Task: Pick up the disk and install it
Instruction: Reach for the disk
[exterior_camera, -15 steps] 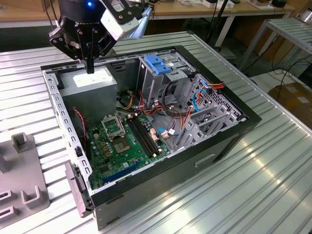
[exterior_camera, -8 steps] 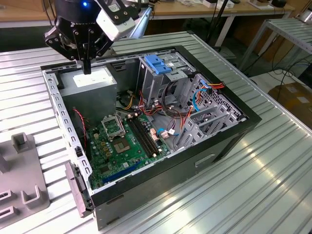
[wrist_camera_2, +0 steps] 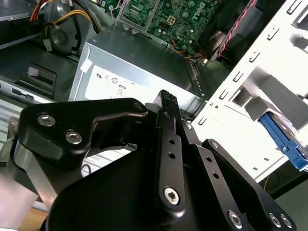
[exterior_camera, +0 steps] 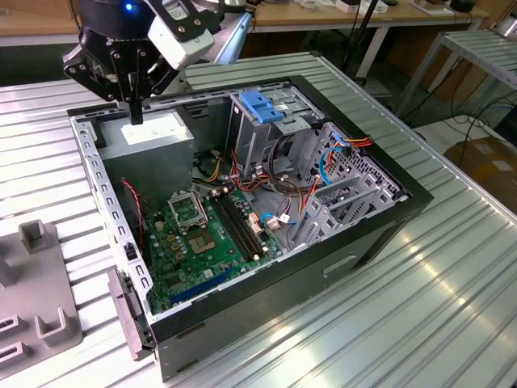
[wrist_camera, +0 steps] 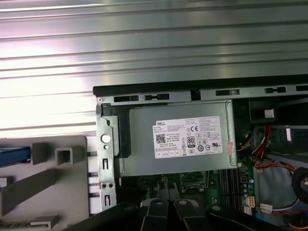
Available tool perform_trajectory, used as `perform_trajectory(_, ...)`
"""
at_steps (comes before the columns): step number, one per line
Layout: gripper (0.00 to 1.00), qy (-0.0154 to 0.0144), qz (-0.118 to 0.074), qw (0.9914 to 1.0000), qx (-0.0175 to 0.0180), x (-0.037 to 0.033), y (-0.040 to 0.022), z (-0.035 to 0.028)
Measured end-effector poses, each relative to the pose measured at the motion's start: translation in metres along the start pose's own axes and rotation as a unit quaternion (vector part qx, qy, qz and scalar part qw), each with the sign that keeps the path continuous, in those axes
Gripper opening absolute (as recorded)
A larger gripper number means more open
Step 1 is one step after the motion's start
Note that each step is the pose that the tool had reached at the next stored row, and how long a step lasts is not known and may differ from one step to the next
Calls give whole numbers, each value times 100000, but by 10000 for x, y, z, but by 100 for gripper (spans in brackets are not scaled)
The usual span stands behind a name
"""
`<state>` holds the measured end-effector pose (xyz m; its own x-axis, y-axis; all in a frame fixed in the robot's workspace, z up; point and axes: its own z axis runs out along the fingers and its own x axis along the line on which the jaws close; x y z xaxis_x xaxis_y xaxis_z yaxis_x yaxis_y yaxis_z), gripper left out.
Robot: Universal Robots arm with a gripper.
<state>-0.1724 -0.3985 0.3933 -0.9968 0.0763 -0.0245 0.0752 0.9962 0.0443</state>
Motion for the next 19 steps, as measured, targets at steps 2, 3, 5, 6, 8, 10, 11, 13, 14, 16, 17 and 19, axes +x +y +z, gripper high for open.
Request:
perform_trajectory(2, 10, 1, -9, 100000, -1, 52, 0, -1)
perform_trajectory(3, 10, 1, 1, 100000, 2, 112, 1, -3)
perform_trajectory(5, 10, -1, 11, 100000, -1, 195, 2, -5)
perform_trajectory(6, 10, -3, 12, 100000, -3, 246, 2, -6)
perform_trajectory(8, 10, -5, 30, 100000, -4, 308, 1, -7)
perform_trajectory(10, 10, -1, 28, 100000, 0, 368, -3, -9)
perform_trajectory(11, 10, 3, 26, 100000, 4, 389, -4, -10)
perform_trajectory(13, 10, -1, 31, 100000, 1, 431, -6, -11)
perform_trajectory(14, 10, -1, 39, 100000, -1, 480, -7, -12)
perform_trajectory(16, 10, -5, 43, 100000, -1, 530, -8, -13)
perform_trajectory(17, 10, 0, 44, 100000, 2, 553, -9, -14)
perform_trajectory(19, 10, -6, 45, 100000, -2, 596, -11, -15)
